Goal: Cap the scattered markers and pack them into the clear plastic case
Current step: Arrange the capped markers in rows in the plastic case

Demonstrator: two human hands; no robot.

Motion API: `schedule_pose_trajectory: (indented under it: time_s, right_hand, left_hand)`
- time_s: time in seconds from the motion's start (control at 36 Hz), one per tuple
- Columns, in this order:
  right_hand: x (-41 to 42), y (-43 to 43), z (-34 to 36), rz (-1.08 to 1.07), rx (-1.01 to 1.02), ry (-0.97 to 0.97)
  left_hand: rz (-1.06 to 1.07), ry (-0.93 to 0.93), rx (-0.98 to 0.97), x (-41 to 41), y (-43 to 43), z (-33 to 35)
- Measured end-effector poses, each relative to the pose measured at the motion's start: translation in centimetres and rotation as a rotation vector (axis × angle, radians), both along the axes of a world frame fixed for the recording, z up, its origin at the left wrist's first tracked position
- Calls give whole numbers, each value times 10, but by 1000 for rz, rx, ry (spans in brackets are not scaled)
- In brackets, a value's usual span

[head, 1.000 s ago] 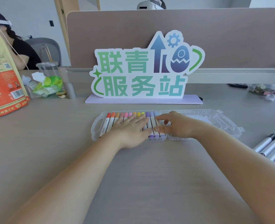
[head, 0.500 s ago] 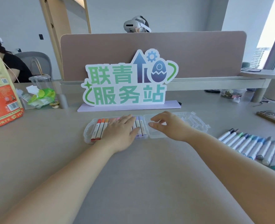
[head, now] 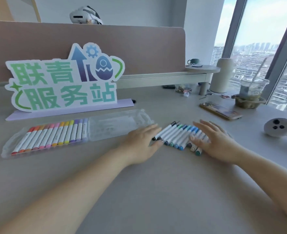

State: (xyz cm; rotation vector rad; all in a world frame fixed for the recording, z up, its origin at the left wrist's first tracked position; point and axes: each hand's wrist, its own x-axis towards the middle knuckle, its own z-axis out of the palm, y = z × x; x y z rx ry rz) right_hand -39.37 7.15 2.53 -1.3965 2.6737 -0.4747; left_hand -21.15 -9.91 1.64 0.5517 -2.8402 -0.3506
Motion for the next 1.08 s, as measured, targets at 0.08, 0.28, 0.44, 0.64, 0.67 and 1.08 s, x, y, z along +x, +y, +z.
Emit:
schedule_pose_trajectory:
  time_s: [0.08, 0.28, 0.44, 0.64, 0.67, 1.08]
  right_hand:
    - [-11, 3, -8, 19, 143, -30]
    - [-20, -12, -4, 198, 193, 33]
    - [-14, -24, -3, 325, 184, 61]
    - [0, -32, -9, 430, 52, 56]
    - [0, -32, -8, 427, 12, 31]
    - [-6, -80, 9, 355, -292, -22]
  left_hand:
    - [-27, -72, 30, -23, 3, -7]
    - [37, -174, 42, -25, 13, -12]
    - [127, -171, 54, 6, 27, -12]
    - [217, -83, 107, 29, 34, -9]
    - [231, -45, 115, 31, 31, -9]
    - [487, 55, 376, 10, 2, 17]
